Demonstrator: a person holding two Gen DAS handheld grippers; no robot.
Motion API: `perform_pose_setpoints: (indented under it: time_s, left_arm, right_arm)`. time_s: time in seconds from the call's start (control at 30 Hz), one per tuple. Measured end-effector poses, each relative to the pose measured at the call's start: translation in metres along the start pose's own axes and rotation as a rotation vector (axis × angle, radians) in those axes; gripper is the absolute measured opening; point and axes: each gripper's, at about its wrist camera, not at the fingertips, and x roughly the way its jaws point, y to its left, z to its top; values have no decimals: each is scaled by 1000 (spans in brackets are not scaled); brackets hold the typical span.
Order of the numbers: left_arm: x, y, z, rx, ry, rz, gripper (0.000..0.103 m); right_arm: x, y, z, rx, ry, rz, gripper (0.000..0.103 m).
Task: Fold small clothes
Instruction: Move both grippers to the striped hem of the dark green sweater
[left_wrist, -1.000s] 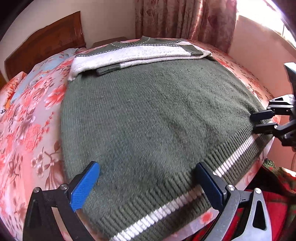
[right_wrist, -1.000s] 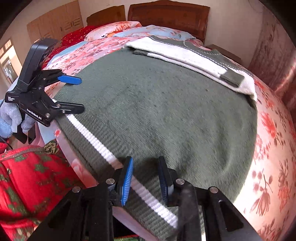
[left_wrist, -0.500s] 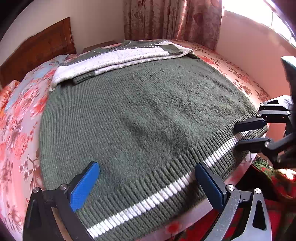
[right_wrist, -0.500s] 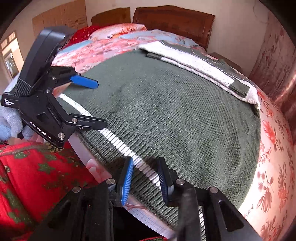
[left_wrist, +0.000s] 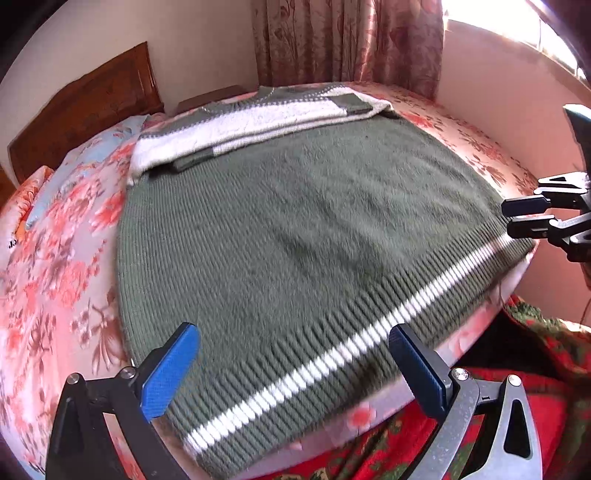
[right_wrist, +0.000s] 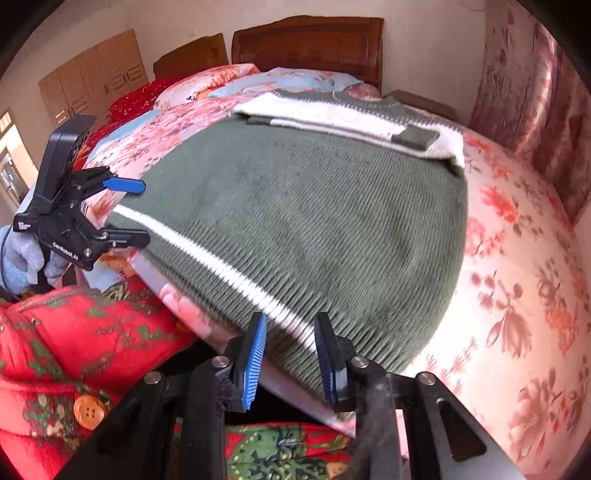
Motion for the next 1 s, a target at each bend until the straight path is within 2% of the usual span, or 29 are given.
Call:
perform_pose_setpoints:
  time_s: [0.1,0.23,0.27,0.37,0.53,1.0]
  left_arm:
    - [17,-1,29,-1,-3,42,103]
    - [45,-1,39,-15,57,88,103]
    - [44,1,36,-35,44,70,103]
    - [45,16,27,-111,57,-2,103]
    - [39,20,18,-122,43,8,103]
    - [26,26,-3,-137,17,13,103]
  right_arm:
    - [6,-22,30,47,-57,-68,27]
    - [41,-58,49,169,3,-75,27]
    - [49,-61,47,172,30,-86,28]
    - [43,-56,32,124,-21,-88,29]
    - [29,-61,17,148,-17,-73,29]
    - [14,-61,-6,149,-35,-105,29]
